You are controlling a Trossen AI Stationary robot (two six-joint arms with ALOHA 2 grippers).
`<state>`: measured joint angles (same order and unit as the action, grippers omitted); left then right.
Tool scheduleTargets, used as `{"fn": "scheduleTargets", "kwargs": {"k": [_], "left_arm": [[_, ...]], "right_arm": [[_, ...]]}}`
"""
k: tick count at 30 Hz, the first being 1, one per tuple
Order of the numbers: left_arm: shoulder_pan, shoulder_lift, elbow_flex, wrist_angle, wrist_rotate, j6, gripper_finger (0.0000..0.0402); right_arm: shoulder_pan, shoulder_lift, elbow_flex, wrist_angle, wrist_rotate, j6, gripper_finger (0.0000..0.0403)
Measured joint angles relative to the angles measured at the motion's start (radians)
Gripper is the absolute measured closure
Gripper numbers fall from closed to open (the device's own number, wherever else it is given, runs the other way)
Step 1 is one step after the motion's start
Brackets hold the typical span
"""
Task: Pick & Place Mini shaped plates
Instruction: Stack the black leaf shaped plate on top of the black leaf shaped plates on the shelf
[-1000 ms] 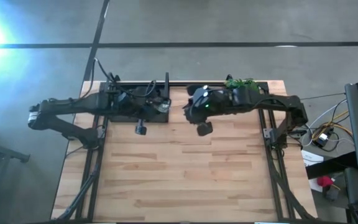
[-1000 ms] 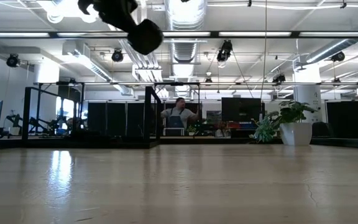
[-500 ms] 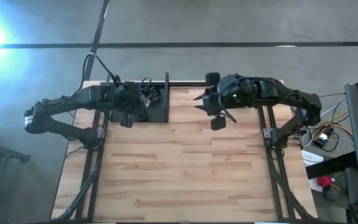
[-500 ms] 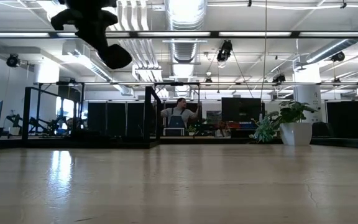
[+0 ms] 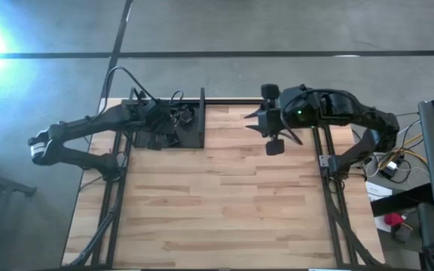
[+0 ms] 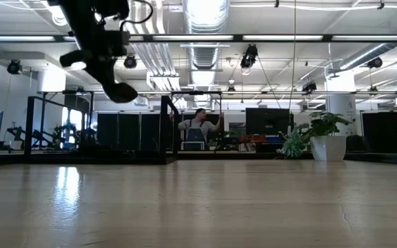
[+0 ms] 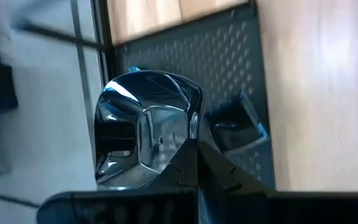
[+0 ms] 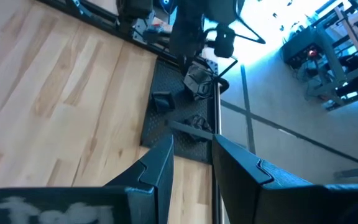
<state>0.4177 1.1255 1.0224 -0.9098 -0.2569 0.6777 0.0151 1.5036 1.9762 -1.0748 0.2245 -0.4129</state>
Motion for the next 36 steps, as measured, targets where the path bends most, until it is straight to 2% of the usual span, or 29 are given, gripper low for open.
{"fn": "scheduleTargets", "kwargs": {"k": [9,18,27,36], "left_arm": [[0.08,0.0,-0.083,0.034,0.044,0.068,0.0402],[0.147,0.065,-0.126,0.243,0.085,0.108,0.0402],[0.188,0.25,-0.073,0.277,0.089,0.133,0.0402],[0.215,0.354,-0.001,0.284,0.073,0.158,0.0401]], "right_arm": [[-0.003,-0.016,0.0,0.009,0.003,0.018,0.0294],[-0.021,-0.016,0.0,0.014,0.013,0.043,0.0294],[-0.059,-0.016,0.0,0.017,0.014,0.081,0.0294],[-0.076,-0.016,0.0,0.017,0.013,0.081,0.0294]]}}
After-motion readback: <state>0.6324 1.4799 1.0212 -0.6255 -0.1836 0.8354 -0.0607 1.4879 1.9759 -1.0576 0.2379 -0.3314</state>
